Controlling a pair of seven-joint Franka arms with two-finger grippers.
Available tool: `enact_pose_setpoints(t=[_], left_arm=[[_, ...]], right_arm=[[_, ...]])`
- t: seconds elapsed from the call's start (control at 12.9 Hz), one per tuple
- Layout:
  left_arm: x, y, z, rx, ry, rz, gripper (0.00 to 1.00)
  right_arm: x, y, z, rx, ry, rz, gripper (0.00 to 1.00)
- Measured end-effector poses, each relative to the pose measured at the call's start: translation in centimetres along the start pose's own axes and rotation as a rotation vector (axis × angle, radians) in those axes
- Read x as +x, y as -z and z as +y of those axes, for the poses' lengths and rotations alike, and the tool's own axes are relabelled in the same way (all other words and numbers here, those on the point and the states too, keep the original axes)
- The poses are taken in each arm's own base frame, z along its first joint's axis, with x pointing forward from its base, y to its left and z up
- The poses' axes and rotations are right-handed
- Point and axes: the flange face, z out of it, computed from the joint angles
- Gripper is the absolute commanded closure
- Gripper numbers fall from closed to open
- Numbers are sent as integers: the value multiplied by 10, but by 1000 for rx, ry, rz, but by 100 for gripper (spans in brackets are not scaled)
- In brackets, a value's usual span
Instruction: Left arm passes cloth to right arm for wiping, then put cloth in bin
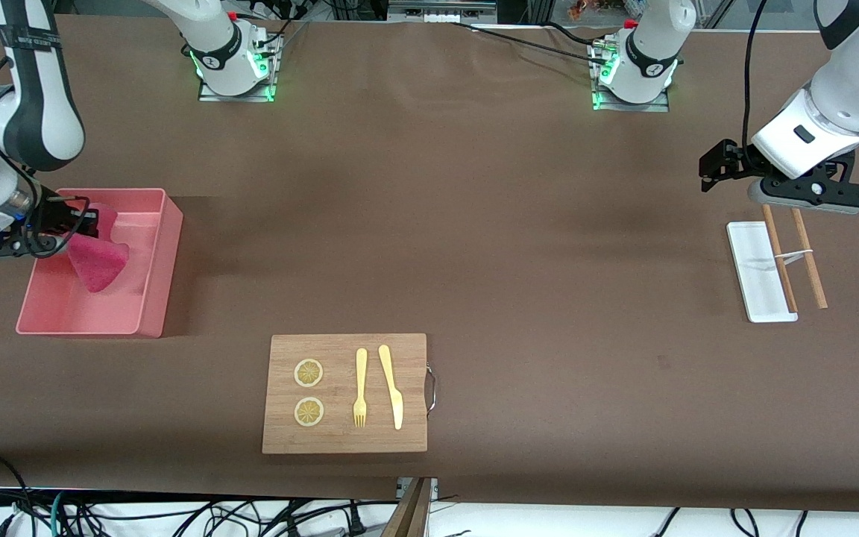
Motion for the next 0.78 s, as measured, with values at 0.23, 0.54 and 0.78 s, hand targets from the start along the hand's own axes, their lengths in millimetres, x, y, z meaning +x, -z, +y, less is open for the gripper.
enact_pose_setpoints(t=[0.23,0.54,0.78], left_arm=[[0,-1,0,0,0,-1,0],[1,-1,0,0,0,-2,0],[1,-1,0,0,0,-2,0]], right_arm=[[0,-1,-2,0,3,-1,0],[7,11,-6,2,12,4,0],[24,50,-19,18,-14,-9,0]])
